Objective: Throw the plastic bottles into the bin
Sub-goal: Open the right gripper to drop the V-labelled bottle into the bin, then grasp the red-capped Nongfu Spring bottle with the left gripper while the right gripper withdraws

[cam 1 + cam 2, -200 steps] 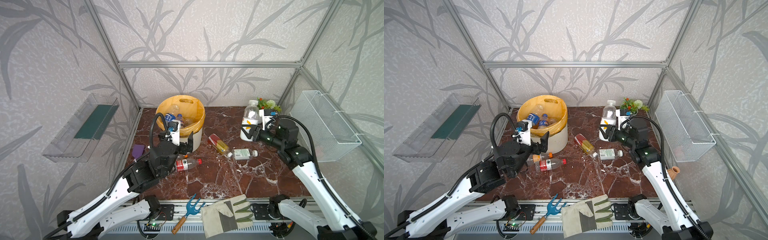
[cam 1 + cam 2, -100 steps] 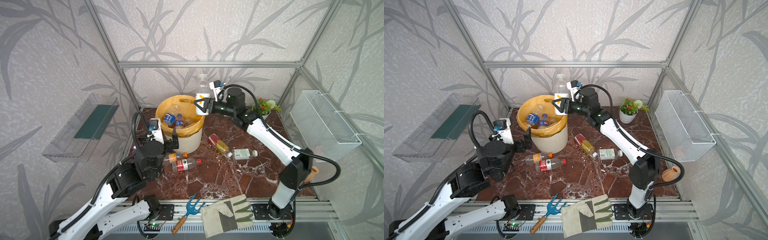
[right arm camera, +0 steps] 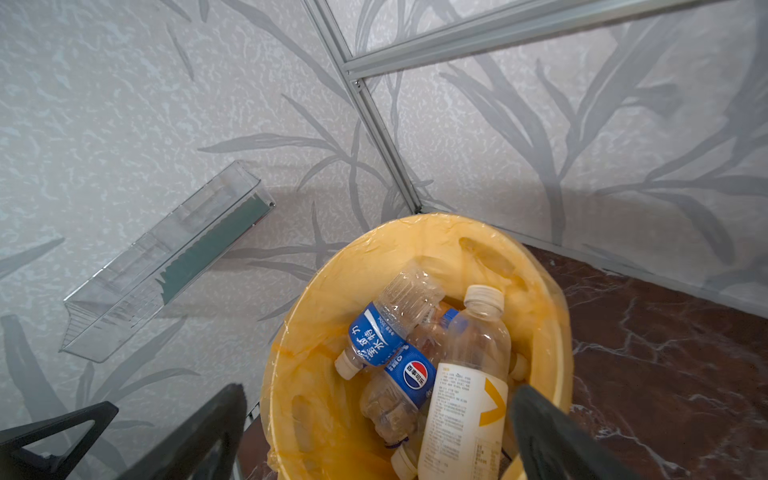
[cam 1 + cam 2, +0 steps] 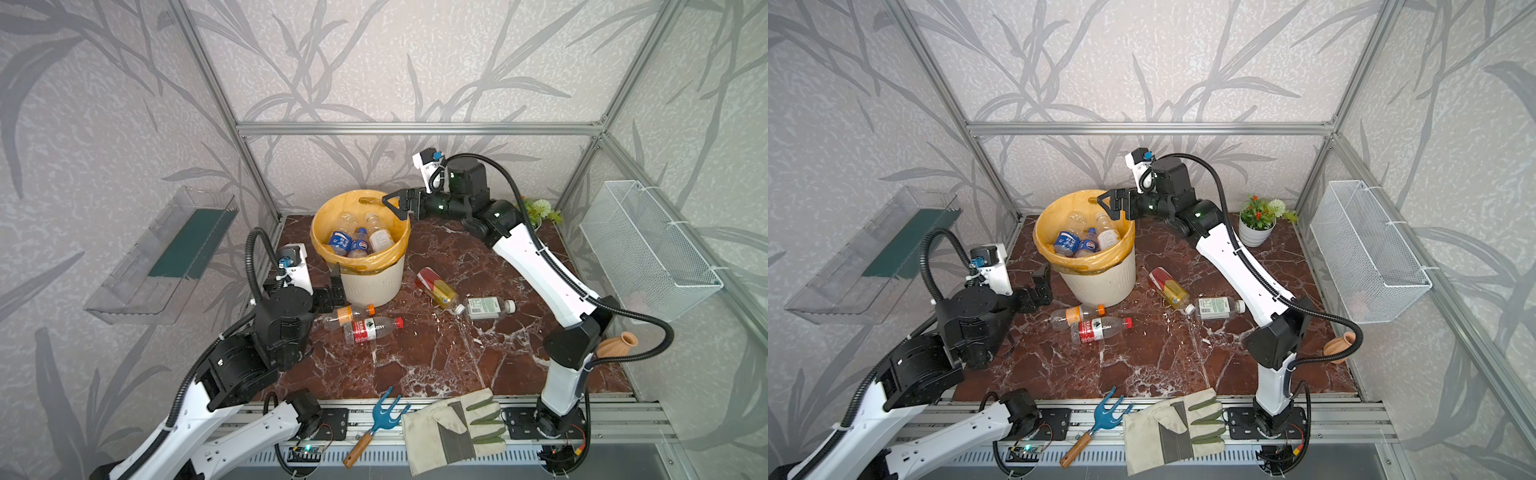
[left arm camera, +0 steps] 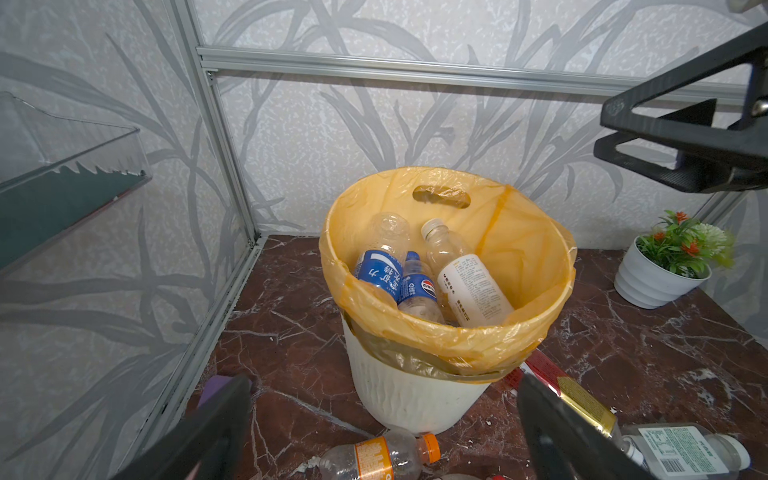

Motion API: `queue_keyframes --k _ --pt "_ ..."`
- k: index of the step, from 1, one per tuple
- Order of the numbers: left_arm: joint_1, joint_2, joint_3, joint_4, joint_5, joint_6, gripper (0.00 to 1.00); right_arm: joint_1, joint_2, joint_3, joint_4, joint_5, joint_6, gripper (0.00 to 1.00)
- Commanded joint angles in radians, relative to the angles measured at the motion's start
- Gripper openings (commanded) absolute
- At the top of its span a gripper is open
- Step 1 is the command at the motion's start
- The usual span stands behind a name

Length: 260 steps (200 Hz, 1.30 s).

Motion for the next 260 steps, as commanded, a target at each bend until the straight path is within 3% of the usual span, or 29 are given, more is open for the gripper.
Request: queue_keyframes --k 1,41,94,117,152,185,260 --pt "0.005 0.005 -0.022 -0.025 0.016 -0.045 0.99 -0.005 -0.125 -0.057 0.012 0.074 -0.087 0.99" --pt "0.006 0.029 -0.040 -0.010 0.039 -0.055 0.99 -0.038 -0.337 -0.362 0.115 0.115 -0.156 0.99" --pt "0.005 0.053 -0.097 -0.057 0.091 -0.040 0.99 -0.233 -0.602 -0.796 0.297 0.074 -0.045 0.99" --pt "0.005 0.121 -0.138 -0.141 0.129 -0.103 0.99 -0.310 -0.674 -0.914 0.330 0.060 0.008 0.99" --pt "-0.001 0.190 -0.313 -0.118 0.260 -0.209 0.98 -0.416 -0.749 -1.038 0.355 0.021 0.069 0.99" --pt "-0.004 0.227 -0.416 -0.104 0.245 -0.224 0.98 -0.480 -0.805 -1.112 0.337 -0.003 0.080 0.99" --pt "0.003 0.419 -0.402 -0.032 0.241 -0.243 0.99 -0.577 -0.840 -1.204 0.394 -0.081 0.165 0.99"
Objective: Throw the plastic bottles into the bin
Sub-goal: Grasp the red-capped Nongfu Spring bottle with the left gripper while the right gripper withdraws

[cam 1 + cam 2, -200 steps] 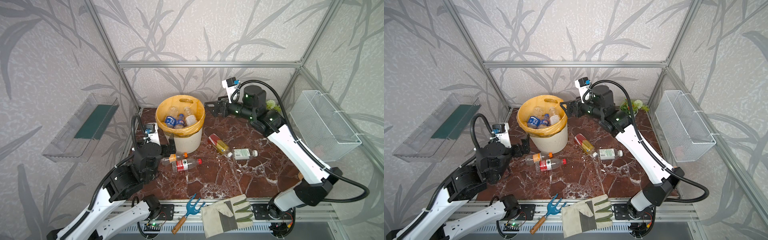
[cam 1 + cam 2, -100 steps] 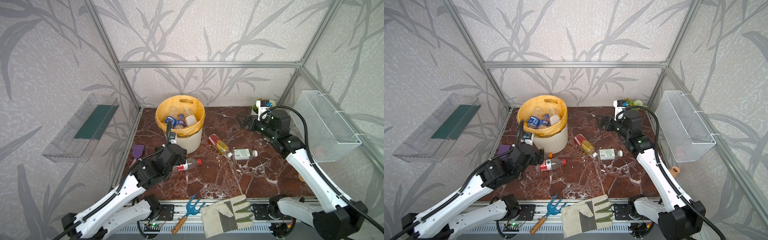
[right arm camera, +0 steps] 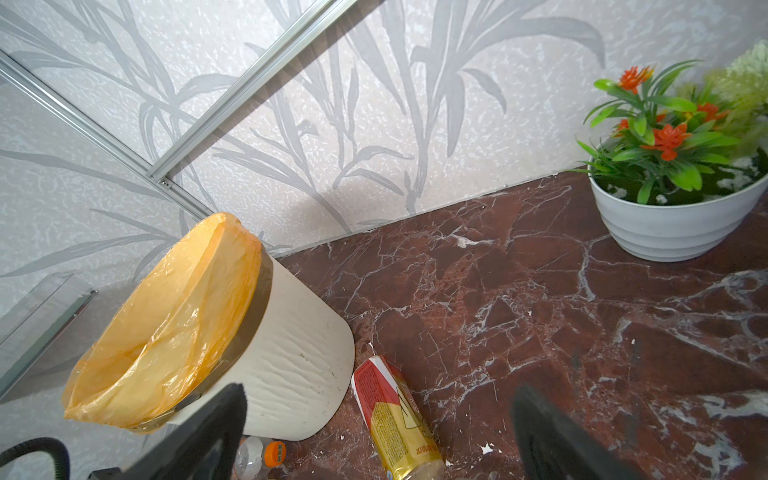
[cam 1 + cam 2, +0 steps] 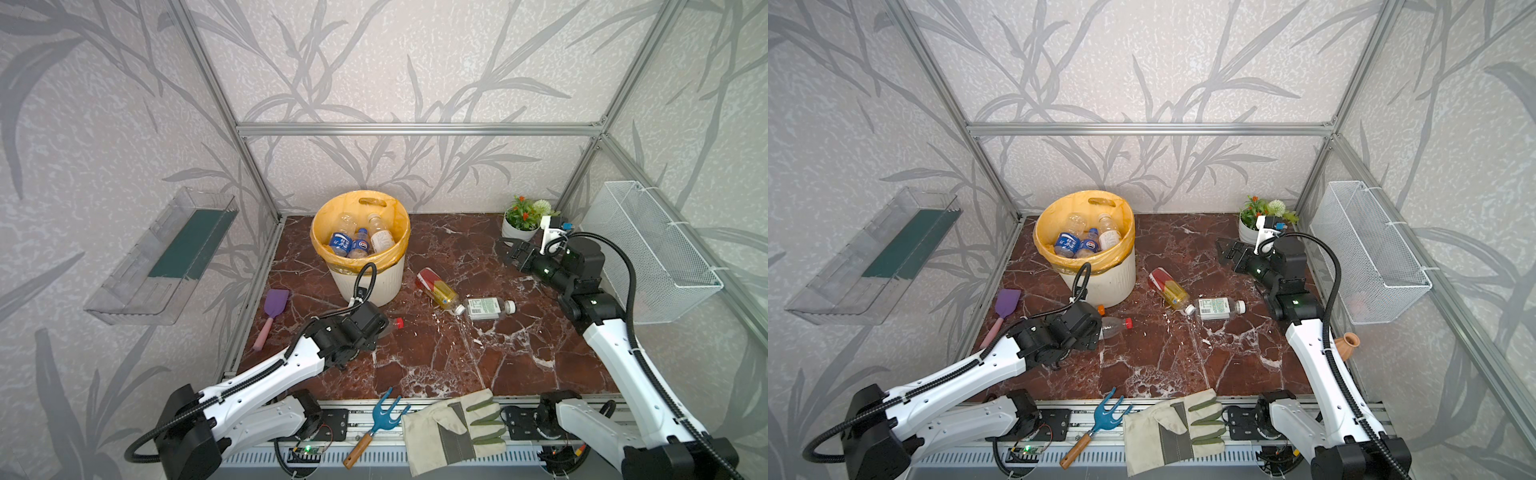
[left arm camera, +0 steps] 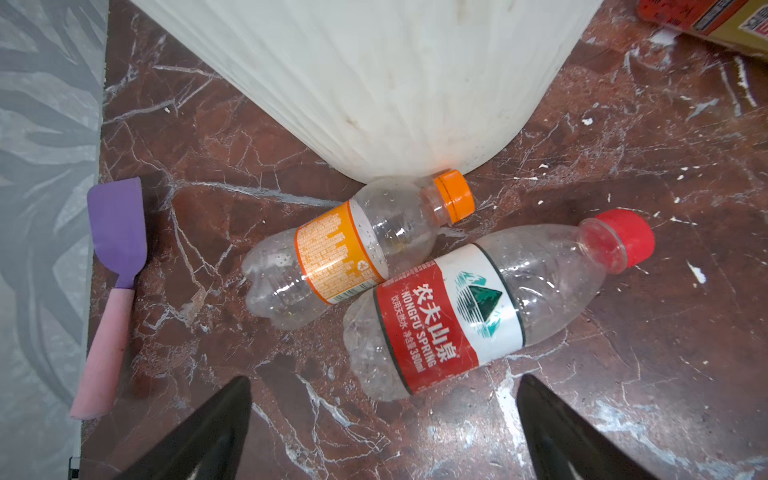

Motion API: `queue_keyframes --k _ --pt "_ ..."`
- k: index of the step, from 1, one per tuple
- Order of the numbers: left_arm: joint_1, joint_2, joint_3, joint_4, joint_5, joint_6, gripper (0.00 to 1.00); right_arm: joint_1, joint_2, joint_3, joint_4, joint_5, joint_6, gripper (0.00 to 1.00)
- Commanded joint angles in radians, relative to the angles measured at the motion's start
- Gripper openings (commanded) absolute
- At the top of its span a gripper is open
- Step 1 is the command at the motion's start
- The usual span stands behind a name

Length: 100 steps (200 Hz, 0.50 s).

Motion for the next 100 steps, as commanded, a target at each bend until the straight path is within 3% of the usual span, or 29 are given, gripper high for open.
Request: queue_keyframes --k 1,100 --pt "0.006 0.064 0.025 0.019 -0.007 -0.042 0.99 -0.018 -0.013 -0.017 0.048 -0.048 0.040 0.99" --pt "0.076 0.272 0.056 0.151 0.142 0.052 1.00 -0.053 -0.011 -0.064 0.090 -0.107 0.089 0.99"
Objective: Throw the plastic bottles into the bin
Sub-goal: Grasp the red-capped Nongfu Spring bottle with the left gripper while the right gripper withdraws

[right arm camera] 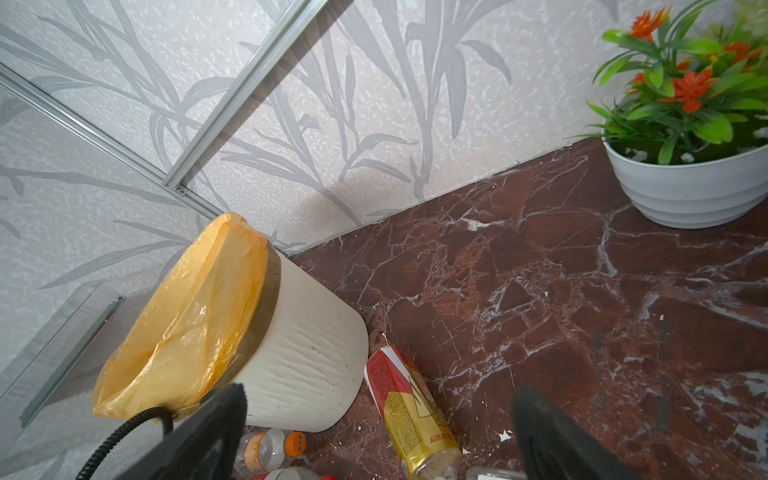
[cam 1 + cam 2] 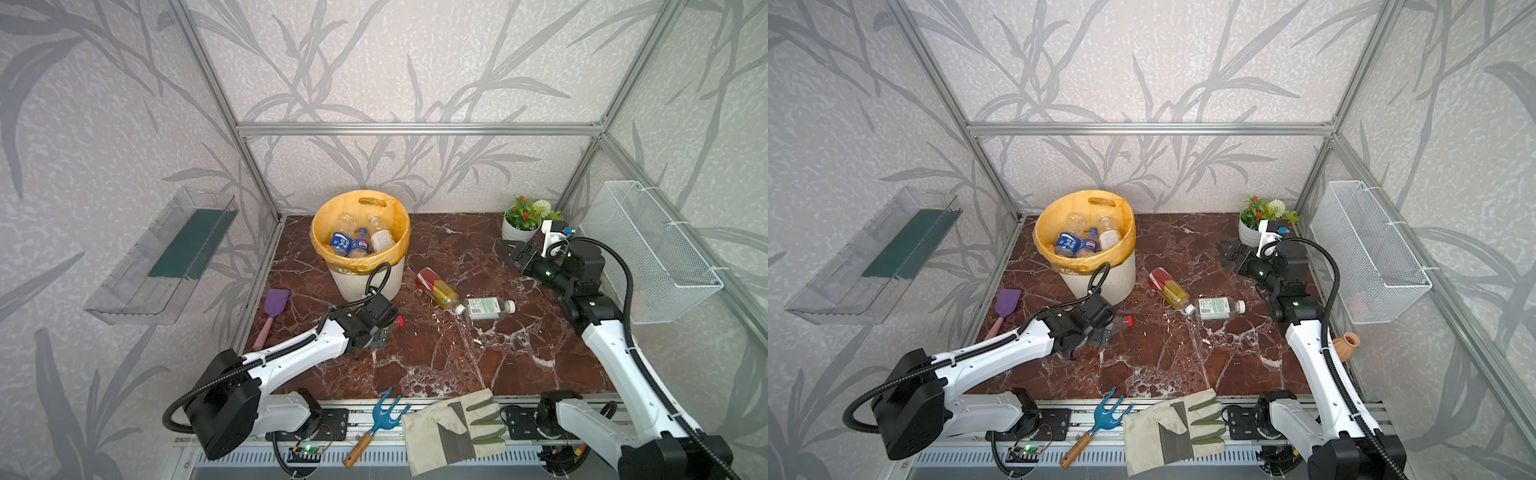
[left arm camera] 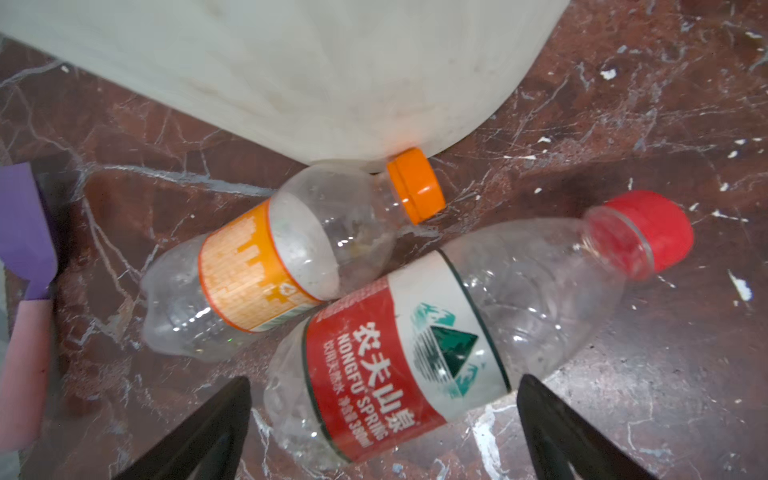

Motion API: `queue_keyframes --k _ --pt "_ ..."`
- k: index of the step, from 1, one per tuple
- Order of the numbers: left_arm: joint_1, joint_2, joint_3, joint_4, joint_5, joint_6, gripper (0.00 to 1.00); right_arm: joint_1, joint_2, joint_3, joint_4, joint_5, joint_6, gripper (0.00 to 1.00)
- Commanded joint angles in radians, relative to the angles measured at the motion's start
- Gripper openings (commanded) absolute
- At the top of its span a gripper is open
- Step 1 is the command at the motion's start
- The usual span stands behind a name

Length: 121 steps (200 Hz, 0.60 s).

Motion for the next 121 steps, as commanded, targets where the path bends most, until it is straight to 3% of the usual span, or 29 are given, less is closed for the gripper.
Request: queue_keyframes --k 1,68,121 --pt "0.017 0.056 0.031 0.036 0.033 0.026 1.00 -0.008 -0.011 -0.012 0.041 -0.027 0.019 0.99" --pt "-0.005 0.077 0.016 0.063 0.139 0.004 0.99 -0.027 -0.027 -0.032 0.055 -0.043 0.041 0.99" --pt "-0.047 0.098 -0.023 0.069 0.144 -0.035 0.97 -0.040 -0.027 -0.043 0.072 -0.051 0.048 0.99"
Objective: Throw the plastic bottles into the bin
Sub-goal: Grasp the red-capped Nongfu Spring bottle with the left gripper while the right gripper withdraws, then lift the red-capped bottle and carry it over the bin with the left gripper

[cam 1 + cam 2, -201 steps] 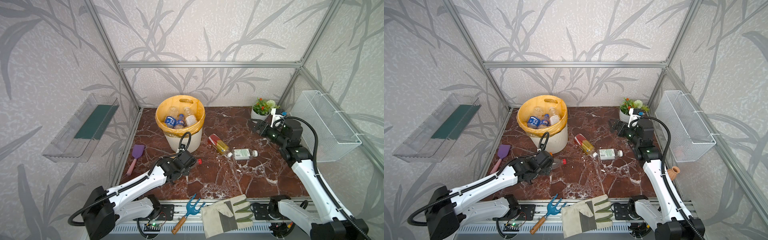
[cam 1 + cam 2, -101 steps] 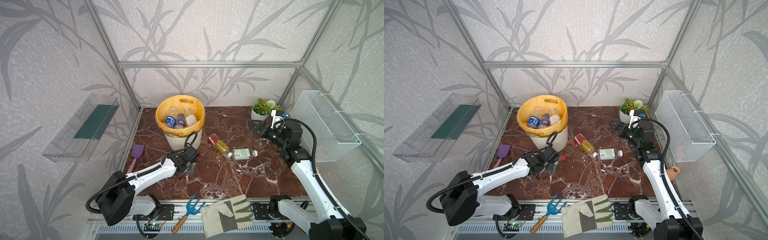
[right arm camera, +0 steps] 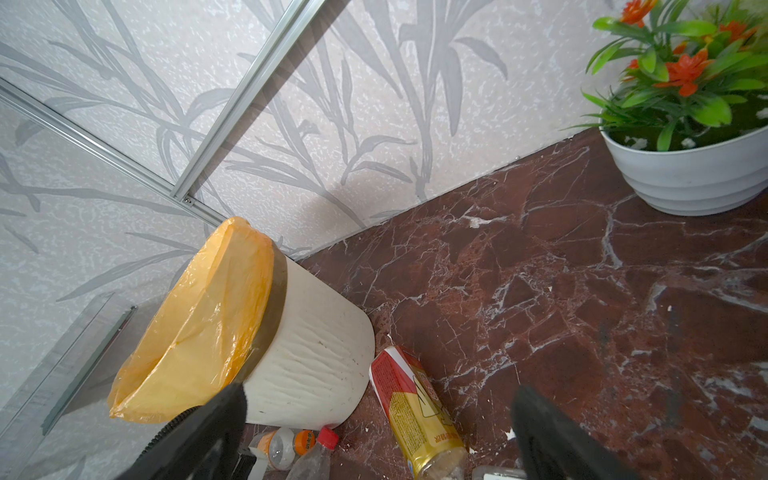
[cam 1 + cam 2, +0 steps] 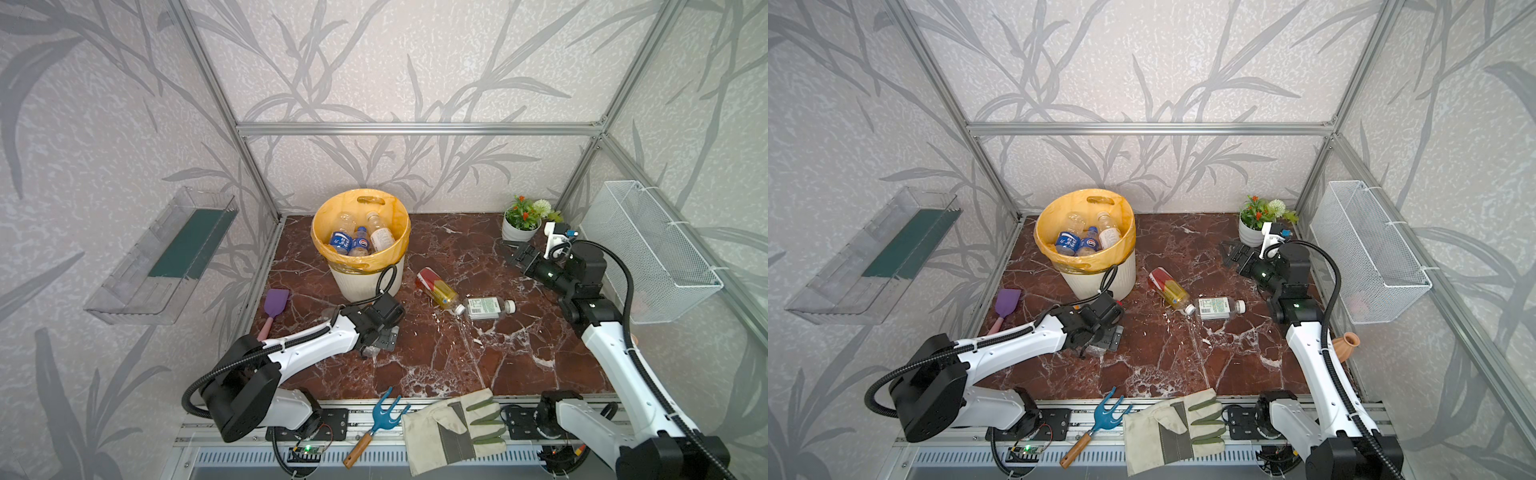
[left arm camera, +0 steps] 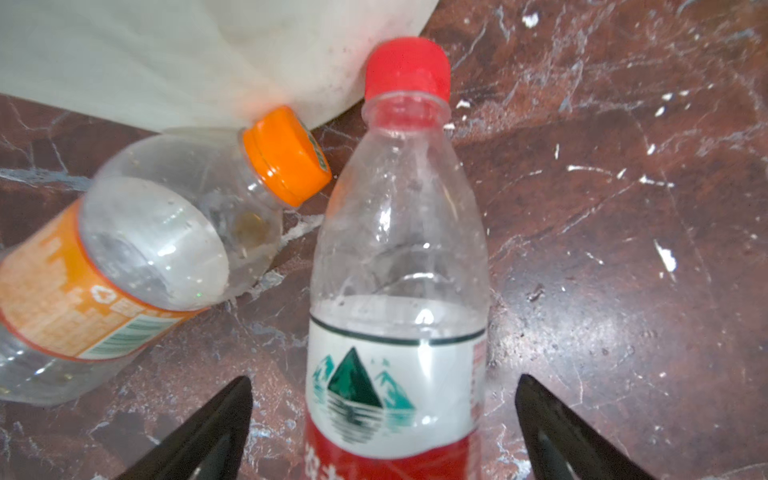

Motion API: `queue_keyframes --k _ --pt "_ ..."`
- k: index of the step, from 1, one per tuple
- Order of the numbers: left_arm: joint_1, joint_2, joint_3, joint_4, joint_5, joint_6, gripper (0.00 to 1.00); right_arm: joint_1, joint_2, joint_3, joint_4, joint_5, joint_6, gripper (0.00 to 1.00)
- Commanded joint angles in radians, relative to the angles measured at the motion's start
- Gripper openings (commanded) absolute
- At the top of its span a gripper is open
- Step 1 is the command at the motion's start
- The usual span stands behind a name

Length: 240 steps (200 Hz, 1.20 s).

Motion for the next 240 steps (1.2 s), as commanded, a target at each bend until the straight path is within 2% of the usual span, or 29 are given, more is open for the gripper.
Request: queue_keyframes --k 1,30,80,117,145,160,187,192,212,240 --pt "-0.017 0.010 -0.023 -0.001 0.008 -0.036 0.97 -0.008 -0.020 -0.008 0.038 -0.021 0.008 0.99" --pt "-0.019 0.052 -0.039 0.022 -0.003 -0.052 0.95 -0.018 -0.027 -0.012 0.036 -0.024 0.037 0.99" --pt "-0.053 0.058 0.010 0.034 0.003 -0.011 0.86 -0.031 -0.041 -0.030 0.034 -0.028 0.048 0.99" --pt "-0.088 0.038 0.026 0.071 0.029 0.009 0.76 -0.041 -0.048 -0.043 0.034 -0.035 0.051 0.99" --pt "-0.091 0.017 0.028 0.085 0.035 0.012 0.62 -0.056 -0.055 -0.043 0.032 -0.044 0.053 0.99" --pt "-0.091 0.012 0.029 0.090 0.032 0.015 0.62 -0.063 -0.058 -0.043 0.032 -0.049 0.056 0.99" --pt "-0.091 0.077 0.028 0.081 -0.011 0.001 0.68 -0.074 -0.058 -0.048 0.036 -0.059 0.064 0.99" --pt "-0.091 0.098 0.029 0.081 -0.010 0.000 0.67 -0.076 -0.058 -0.051 0.039 -0.062 0.066 0.99" --pt "-0.094 0.166 0.055 0.084 0.011 0.002 0.52 -0.083 -0.061 -0.055 0.040 -0.072 0.073 0.99" --pt "-0.144 0.146 0.097 0.091 -0.015 0.025 0.51 -0.094 -0.081 -0.060 0.026 -0.070 0.068 0.99"
